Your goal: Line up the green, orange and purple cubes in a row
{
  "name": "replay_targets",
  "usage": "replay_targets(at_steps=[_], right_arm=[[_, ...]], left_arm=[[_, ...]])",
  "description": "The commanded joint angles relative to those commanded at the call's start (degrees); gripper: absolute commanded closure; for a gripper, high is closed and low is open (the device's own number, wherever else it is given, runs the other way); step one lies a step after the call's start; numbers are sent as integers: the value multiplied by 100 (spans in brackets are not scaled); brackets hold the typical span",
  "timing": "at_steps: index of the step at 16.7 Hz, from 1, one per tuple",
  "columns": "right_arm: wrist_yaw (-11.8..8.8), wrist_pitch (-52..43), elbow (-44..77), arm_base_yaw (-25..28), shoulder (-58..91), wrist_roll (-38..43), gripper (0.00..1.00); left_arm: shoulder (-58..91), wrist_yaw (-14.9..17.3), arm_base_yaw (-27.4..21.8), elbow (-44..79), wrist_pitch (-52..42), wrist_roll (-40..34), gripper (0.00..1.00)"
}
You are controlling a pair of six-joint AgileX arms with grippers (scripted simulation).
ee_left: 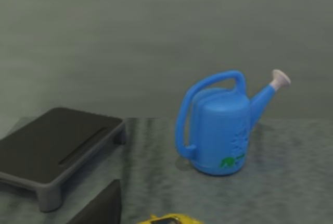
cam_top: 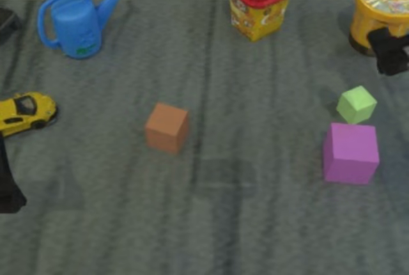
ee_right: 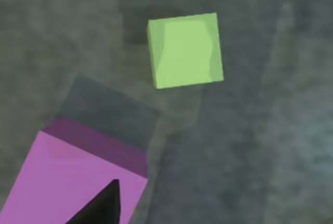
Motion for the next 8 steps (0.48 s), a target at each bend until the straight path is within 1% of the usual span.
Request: replay_targets(at_steps=[5, 8], right_arm=[[-5, -1164, 1965, 148, 2165, -263, 0], [-16, -1558, 2732, 202, 2956, -358, 0]], left_arm=[[0, 0, 0, 0, 0, 0, 0], [0, 0, 0, 0, 0, 0, 0]])
